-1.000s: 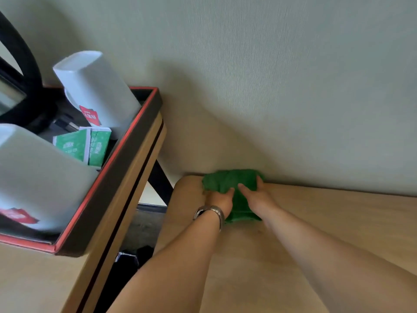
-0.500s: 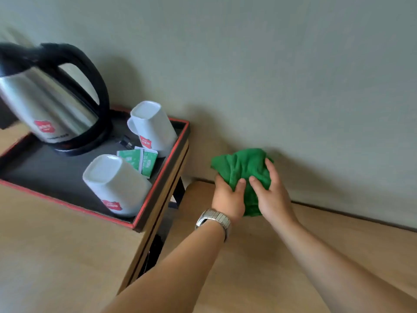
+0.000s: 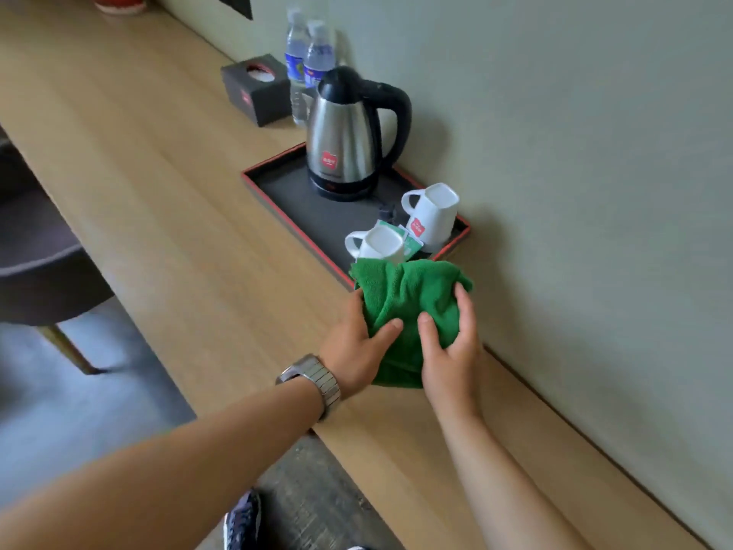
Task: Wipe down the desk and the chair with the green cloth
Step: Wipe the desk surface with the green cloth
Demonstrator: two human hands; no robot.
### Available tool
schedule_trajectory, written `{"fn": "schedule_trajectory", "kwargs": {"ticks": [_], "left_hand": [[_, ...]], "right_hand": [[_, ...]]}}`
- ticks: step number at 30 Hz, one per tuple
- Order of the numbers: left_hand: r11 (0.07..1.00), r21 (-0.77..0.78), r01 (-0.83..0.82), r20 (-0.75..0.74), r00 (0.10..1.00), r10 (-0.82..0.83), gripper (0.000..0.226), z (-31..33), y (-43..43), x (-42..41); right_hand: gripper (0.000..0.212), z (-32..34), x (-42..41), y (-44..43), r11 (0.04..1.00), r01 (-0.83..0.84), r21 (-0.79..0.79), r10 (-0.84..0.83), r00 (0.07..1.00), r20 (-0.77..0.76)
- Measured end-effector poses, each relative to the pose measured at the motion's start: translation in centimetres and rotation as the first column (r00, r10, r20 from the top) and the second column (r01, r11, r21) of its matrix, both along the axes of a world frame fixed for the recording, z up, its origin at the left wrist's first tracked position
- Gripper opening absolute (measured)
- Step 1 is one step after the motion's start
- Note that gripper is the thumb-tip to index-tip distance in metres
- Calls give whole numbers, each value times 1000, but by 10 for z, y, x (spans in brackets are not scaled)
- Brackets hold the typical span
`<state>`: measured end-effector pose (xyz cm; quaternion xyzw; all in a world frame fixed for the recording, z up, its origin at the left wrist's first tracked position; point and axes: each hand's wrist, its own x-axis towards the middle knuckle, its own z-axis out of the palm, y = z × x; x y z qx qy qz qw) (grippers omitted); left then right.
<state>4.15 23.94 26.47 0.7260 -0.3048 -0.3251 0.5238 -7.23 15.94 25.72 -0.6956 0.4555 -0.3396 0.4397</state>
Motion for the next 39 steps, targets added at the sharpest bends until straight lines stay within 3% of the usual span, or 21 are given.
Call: {"fn": "schedule_trajectory", "kwargs": {"ticks": [6,9,12,15,17,21,23,26,29,34,39], "left_hand": [[964,192,-182,287,950,122,28,-8,61,86],[951,250,-183,398,915,72,26,-24,78,129],[915,382,-130,522,848,-97,40,-48,94,173],[876,459,-146,672,702,-235,49,-72,105,213],[857,497,-138,711,631,-310,54,-85,110,239],[827,543,-143,753,520,-404,72,-101,111,281],[838,535,-102,766,478,-431,74,-103,108,296],[841,533,-92,761,486,-430,76,-103,108,322],[846,498,-191,771,544,-331,76,-102,116,352],[838,496,-225,774,551,-311,73,-100,131,400],[852,472,-225,797,523,-303,70,-101,133,401]], "right_hand": [[60,-6,58,55,994,-101,-37,97,991,-96],[66,-12,81,72,985,-173,26,175,958,-229],[78,-17,98,92,955,-241,-171,135,871,-473],[78,-25,114,107,841,-388,-376,136,825,-549],[75,-33,131,105,789,-499,-359,181,747,-640],[79,-51,165,91,795,-580,-176,173,496,-851],[83,-59,174,100,795,-584,-165,161,465,-871],[84,-60,177,138,759,-641,-111,220,414,-883],[82,-58,173,180,684,-723,-101,327,427,-843],[73,-67,176,188,586,-776,-233,236,439,-867],[74,-65,214,165,651,-740,-173,265,435,-861]]}}
